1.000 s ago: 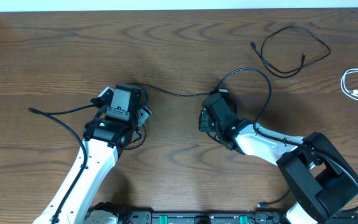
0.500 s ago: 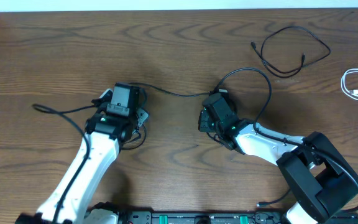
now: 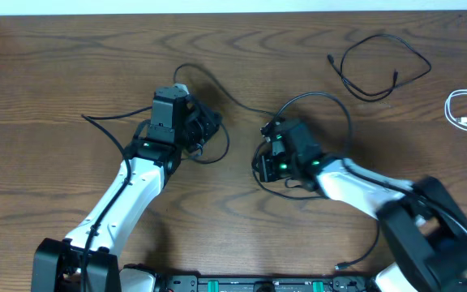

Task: Untangle cables

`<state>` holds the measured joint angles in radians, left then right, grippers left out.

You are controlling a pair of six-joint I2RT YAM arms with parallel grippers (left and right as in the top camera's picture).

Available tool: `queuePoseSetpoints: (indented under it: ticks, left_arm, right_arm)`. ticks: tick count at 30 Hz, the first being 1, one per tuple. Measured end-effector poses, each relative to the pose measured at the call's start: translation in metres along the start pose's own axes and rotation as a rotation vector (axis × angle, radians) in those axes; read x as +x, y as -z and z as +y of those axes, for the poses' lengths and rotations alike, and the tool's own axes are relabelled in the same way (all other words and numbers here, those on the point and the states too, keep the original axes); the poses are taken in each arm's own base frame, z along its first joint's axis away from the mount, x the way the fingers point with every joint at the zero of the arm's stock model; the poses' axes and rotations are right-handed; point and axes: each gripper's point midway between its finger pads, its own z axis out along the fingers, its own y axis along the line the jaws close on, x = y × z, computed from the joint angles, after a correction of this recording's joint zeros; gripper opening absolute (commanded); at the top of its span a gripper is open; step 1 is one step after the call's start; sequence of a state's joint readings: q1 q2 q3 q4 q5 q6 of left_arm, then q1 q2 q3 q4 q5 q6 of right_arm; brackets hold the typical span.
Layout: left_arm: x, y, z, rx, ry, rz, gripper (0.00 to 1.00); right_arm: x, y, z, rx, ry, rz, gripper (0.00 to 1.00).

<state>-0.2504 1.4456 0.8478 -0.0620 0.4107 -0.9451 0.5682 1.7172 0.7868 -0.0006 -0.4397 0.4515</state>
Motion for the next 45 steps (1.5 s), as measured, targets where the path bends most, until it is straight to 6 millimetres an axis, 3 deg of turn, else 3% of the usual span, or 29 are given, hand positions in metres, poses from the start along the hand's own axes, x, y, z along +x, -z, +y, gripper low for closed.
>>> queuePoseSetpoints:
  ticks: [2,5,9,13,22,26,28,34,36,39,42,43,45]
  left_arm:
    - [0.006,0.000,-0.002,0.015,0.012,0.034,0.08]
    - [0.012,0.001,-0.006,0.034,0.059,0.072,0.08]
    - [0.018,0.001,-0.009,0.049,0.157,0.107,0.08]
    - [0.031,0.004,-0.019,0.088,0.275,0.197,0.08]
    - [0.043,0.008,-0.027,0.108,0.376,0.279,0.08]
    - [0.046,0.009,-0.029,0.109,0.420,0.302,0.08]
    - [0.046,0.009,-0.029,0.110,0.429,0.308,0.08]
    - [0.048,0.010,-0.030,0.109,0.461,0.321,0.08]
    - [0.049,0.010,-0.031,0.110,0.472,0.330,0.08]
    - [0.050,0.010,-0.031,0.108,0.488,0.334,0.08]
    - [0.051,0.011,-0.032,0.110,0.491,0.342,0.08]
    - [0.051,0.011,-0.032,0.111,0.492,0.344,0.16]
    - [0.052,0.011,-0.033,0.115,0.479,0.350,0.50]
  right_arm:
    - [-0.012,0.021,0.019,-0.099,0.062,-0.029,0.01]
    - [-0.035,0.068,0.057,-0.233,0.211,-0.136,0.01]
    - [-0.039,0.088,0.079,-0.303,0.313,-0.179,0.01]
    - [-0.034,0.085,0.082,-0.312,0.343,-0.165,0.01]
    - [-0.048,0.081,0.065,-0.192,0.296,-0.217,0.04]
    - [-0.047,0.079,0.067,-0.184,0.302,-0.220,0.13]
    - [-0.046,0.078,0.069,-0.184,0.304,-0.221,0.24]
    - [-0.041,0.071,0.071,-0.166,0.307,-0.205,0.28]
    - [-0.039,0.067,0.068,-0.139,0.300,-0.200,0.21]
    - [-0.038,0.063,0.065,-0.107,0.288,-0.200,0.01]
    - [-0.037,0.057,0.058,-0.074,0.270,-0.193,0.01]
    - [-0.037,0.054,0.053,-0.054,0.260,-0.192,0.01]
    - [-0.038,0.050,0.044,-0.014,0.248,-0.195,0.01]
